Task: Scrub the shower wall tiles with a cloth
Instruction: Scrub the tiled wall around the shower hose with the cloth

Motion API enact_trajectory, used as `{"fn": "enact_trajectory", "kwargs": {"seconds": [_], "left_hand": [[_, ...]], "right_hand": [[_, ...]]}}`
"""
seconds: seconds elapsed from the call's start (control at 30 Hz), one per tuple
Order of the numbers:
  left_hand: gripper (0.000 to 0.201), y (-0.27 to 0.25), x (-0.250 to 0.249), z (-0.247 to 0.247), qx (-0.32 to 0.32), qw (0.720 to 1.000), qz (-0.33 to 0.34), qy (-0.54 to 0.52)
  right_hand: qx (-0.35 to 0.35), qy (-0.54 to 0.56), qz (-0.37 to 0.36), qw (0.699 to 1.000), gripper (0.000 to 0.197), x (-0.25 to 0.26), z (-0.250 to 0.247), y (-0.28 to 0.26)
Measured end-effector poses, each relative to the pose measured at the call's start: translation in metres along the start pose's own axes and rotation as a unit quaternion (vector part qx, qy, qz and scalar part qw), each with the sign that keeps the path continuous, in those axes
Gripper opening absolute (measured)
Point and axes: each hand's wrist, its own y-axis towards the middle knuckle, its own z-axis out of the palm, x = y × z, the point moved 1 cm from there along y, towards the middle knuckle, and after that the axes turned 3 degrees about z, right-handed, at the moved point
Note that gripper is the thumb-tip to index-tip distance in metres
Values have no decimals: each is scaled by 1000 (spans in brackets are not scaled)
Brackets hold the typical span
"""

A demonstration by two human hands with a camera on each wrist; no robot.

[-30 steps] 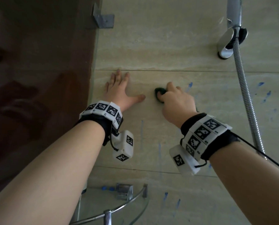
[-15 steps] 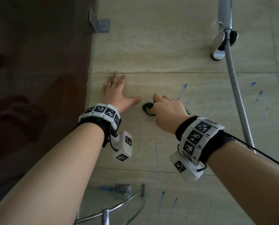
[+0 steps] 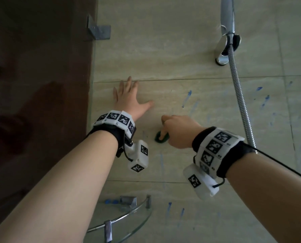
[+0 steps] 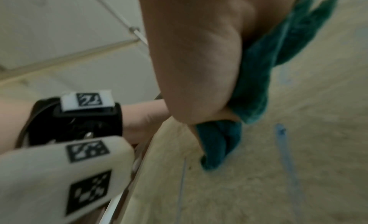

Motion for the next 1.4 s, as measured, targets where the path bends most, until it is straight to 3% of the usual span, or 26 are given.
{"fn": "enact_trajectory", "kwargs": {"seconds": [0.13, 0.2, 0.33, 0.5, 0.77, 0.83, 1.0, 1.23, 1.33, 1.4], "left_hand": [[89, 6, -14, 2, 6, 1000, 28, -7], [91, 9, -20, 3, 14, 999, 34, -8], [97, 13, -32, 8, 42, 998, 40, -10], [100, 18, -41, 15, 62, 997, 50, 1], [98, 19, -34, 19, 52, 997, 64, 1], [98, 20, -33, 21, 43, 997, 68, 0], [98, 19, -31, 24, 28, 997, 74, -2], [96, 20, -30, 24, 30, 996, 80, 18], [88, 19, -26, 19, 39, 995, 88, -3], [78, 17, -19, 14, 6, 997, 80, -3]], "right_hand": [[-136, 58, 47, 988, 46, -31, 1, -11], [-196, 90, 95, 972, 52, -47, 2, -16], [-250, 160, 178, 938, 53, -69, -1, -19], [-244, 134, 229, 933, 59, -84, -9, -11], [-245, 49, 250, 935, 44, -88, -16, 12], [-236, 25, 229, 944, 44, -83, -15, 15], [-218, -69, 89, 970, 43, -61, -7, 23], [-213, -65, 240, 945, 47, -74, -19, 27], [-197, -35, 223, 954, 44, -62, -24, 36], [-199, -34, 169, 965, 47, -51, -24, 39]]}}
